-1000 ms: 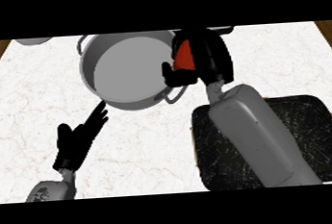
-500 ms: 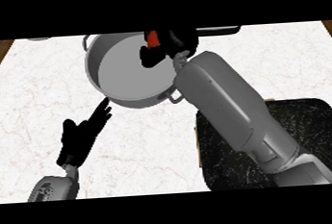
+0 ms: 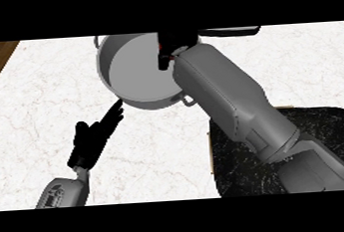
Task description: Pick the bell pepper from the tray and place it in the pot
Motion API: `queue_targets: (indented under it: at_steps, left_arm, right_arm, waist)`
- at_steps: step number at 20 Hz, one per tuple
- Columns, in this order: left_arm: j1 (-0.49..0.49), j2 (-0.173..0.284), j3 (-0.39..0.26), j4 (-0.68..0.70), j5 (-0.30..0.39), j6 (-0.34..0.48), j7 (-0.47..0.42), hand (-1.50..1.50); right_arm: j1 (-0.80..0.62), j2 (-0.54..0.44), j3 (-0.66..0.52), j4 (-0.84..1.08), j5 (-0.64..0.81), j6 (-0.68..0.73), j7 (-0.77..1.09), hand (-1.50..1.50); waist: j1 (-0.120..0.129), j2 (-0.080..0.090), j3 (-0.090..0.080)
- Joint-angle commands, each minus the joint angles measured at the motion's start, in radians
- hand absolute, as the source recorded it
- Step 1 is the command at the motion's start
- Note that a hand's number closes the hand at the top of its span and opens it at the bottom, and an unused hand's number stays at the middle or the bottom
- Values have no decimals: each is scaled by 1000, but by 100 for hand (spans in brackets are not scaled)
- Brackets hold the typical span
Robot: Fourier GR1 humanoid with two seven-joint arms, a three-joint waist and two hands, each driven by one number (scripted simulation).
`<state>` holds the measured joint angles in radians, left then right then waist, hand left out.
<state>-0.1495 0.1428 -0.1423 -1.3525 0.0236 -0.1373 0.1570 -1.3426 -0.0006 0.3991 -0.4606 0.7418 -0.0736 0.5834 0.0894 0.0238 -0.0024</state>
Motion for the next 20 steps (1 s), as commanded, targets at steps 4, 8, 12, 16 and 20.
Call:
queue_targets:
  at_steps: [4,8,12,16,20]
  left_arm:
    - [-33,1,-12,19,7,-43,-12,0]
    - [-23,-19,-27,8,-18,-10,-6,0]
    - [-55,-12,-15,36,-1,-38,-6,0]
    - [-43,8,1,24,-6,-28,-2,0]
    - [-16,-7,-1,35,-1,-23,-16,0]
  right_arm:
    - [-19,1,-31,142,-151,179,161,150]
    - [-15,1,-3,158,-202,242,163,-150]
    - [-6,1,-67,71,-263,6,42,-150]
    - [7,1,-147,-2,-318,-240,-53,-150]
    - [23,1,-228,-40,-372,-463,-125,-150]
  waist:
    - [50,12,-2]
    - [65,11,0]
    - [57,19,1]
    - [49,15,4]
    - [29,13,3]
